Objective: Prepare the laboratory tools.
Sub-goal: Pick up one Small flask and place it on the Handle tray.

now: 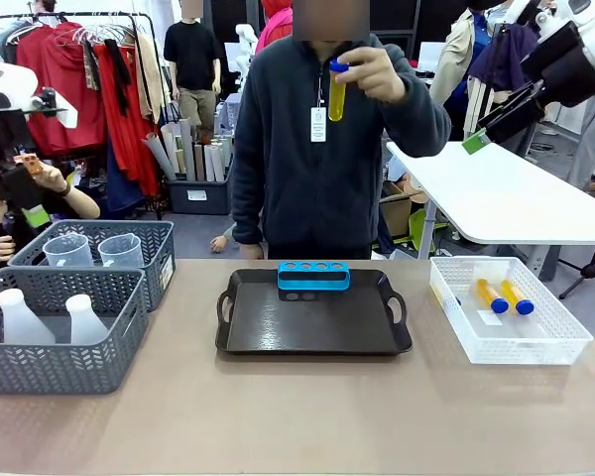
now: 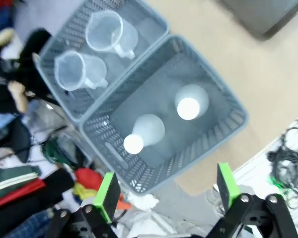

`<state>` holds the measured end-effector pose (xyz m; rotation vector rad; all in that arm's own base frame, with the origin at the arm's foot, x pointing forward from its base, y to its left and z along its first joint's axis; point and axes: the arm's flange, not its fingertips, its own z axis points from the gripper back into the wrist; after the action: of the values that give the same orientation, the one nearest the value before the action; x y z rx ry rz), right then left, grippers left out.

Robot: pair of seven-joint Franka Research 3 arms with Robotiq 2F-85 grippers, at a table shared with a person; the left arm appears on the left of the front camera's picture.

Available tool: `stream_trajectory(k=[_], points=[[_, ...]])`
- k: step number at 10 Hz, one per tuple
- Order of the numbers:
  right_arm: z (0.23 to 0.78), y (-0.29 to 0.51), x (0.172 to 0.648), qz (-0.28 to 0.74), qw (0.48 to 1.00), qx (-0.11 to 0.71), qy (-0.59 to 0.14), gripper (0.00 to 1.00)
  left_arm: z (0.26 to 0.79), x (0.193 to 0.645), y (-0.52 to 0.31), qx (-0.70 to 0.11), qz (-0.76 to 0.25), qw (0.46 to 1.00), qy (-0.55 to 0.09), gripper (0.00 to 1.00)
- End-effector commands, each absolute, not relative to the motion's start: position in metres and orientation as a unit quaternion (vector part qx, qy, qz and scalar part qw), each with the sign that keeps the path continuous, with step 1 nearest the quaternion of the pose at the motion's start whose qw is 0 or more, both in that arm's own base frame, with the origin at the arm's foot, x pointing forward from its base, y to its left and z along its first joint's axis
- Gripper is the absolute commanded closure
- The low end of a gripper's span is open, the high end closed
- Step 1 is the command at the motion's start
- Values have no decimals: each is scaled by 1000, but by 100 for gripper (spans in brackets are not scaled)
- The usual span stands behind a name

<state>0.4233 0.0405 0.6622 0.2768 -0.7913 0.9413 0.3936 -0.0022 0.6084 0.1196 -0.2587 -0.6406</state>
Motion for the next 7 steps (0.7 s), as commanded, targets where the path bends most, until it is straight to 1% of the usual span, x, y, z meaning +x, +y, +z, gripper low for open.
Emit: stream_trajectory(k=[1, 3, 4, 7], points=[[662, 40, 423, 440, 807, 130, -371, 0, 586, 406, 16, 62, -243, 963, -98, 0], [662, 40, 423, 440, 807, 130, -371, 0, 560, 410, 41, 70, -178, 978, -80, 0], [662, 40, 423, 440, 807, 130, -371, 0, 545, 410, 52, 54, -164, 983, -59, 0], [662, 40, 423, 440, 807, 130, -371, 0, 499, 416, 68, 59, -109, 992, -33, 0]])
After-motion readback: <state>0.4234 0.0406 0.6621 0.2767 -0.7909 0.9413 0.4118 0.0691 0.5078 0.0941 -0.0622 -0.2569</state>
